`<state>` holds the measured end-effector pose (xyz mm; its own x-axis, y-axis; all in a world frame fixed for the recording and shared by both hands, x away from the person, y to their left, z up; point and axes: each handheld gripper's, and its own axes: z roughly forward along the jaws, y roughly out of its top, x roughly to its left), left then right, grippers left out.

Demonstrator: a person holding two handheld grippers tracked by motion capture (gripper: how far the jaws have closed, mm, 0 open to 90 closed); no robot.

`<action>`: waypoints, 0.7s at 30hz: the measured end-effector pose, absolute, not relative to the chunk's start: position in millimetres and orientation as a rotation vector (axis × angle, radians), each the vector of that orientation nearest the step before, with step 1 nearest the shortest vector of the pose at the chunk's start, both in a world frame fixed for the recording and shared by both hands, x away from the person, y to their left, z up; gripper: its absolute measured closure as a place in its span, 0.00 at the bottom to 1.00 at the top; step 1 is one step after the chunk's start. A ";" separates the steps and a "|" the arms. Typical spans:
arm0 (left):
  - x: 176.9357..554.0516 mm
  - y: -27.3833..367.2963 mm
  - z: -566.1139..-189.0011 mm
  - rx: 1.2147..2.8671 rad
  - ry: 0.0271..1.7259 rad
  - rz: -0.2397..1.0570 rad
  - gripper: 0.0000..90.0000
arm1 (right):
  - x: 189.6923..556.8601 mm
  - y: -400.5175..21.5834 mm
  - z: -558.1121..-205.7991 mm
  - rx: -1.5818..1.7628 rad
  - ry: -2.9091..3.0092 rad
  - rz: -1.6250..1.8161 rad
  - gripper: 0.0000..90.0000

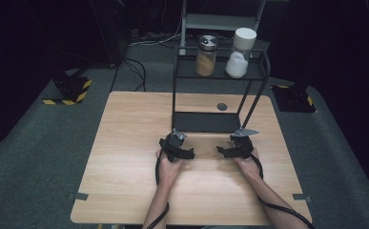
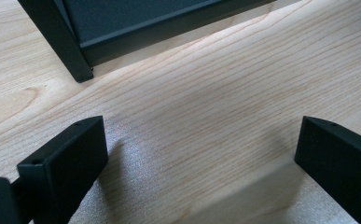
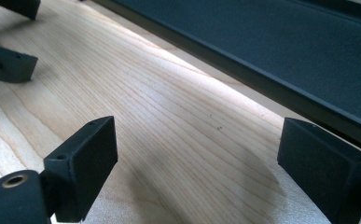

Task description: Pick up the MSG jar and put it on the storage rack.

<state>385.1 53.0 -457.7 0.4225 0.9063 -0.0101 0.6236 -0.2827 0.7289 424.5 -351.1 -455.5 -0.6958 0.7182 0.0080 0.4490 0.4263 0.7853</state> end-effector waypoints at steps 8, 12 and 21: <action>385.1 52.9 -457.6 2.015 1.290 0.546 0.03 | 427.6 -340.7 -451.2 0.995 2.398 1.072 0.12; 385.1 53.0 -457.7 2.015 1.290 0.546 0.03 | 430.2 -335.7 -449.4 0.985 2.419 1.034 0.12; 385.1 52.8 -457.6 2.014 1.290 0.545 0.03 | 430.2 -335.4 -449.2 0.988 2.418 1.030 0.12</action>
